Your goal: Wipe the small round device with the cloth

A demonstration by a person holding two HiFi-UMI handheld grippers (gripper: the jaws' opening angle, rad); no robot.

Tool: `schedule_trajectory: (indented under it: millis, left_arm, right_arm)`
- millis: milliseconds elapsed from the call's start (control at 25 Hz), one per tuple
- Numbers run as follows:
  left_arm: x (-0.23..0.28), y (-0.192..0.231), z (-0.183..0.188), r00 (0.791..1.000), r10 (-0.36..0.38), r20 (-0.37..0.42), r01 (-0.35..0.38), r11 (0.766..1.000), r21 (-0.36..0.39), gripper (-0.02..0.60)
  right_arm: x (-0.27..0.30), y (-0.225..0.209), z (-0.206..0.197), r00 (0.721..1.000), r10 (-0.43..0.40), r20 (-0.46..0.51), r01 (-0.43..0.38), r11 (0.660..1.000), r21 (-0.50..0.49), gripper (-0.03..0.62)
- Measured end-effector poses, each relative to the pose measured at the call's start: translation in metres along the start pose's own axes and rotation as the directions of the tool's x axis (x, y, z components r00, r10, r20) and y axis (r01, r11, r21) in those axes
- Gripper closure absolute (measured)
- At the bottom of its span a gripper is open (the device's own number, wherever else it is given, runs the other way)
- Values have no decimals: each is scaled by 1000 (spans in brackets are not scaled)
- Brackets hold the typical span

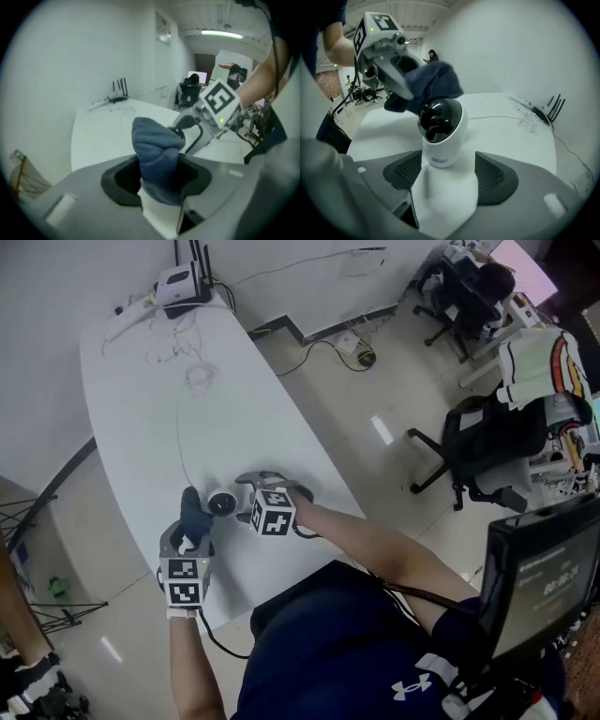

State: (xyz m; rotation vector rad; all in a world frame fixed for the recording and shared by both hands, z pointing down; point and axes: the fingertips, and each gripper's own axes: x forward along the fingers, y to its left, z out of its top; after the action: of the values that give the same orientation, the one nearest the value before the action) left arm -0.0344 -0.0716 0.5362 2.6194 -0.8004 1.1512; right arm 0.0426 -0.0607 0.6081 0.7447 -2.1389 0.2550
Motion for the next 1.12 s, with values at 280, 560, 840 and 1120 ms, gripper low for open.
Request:
schedule_trajectory:
  millis: [280, 560, 840, 1120]
  left_arm:
    - [5, -44, 59, 989, -143, 48, 115, 922, 370, 399]
    - [45, -27, -8, 978, -184, -97, 206, 921, 330, 400]
    - [63, -22, -40, 961, -170, -220, 243, 896, 372, 402]
    - [77, -23, -60, 955, -88, -282, 205, 885, 417, 403]
  right_arm:
    - [-6, 2, -16, 999, 3, 40, -5, 999, 53, 232]
    - [-9, -9, -7, 1000, -27, 1, 27, 997, 72, 232]
    - [-5, -1, -1, 1000, -24, -1, 24, 998, 55, 235]
    - [0, 5, 4, 1000, -17, 4, 17, 998, 58, 238]
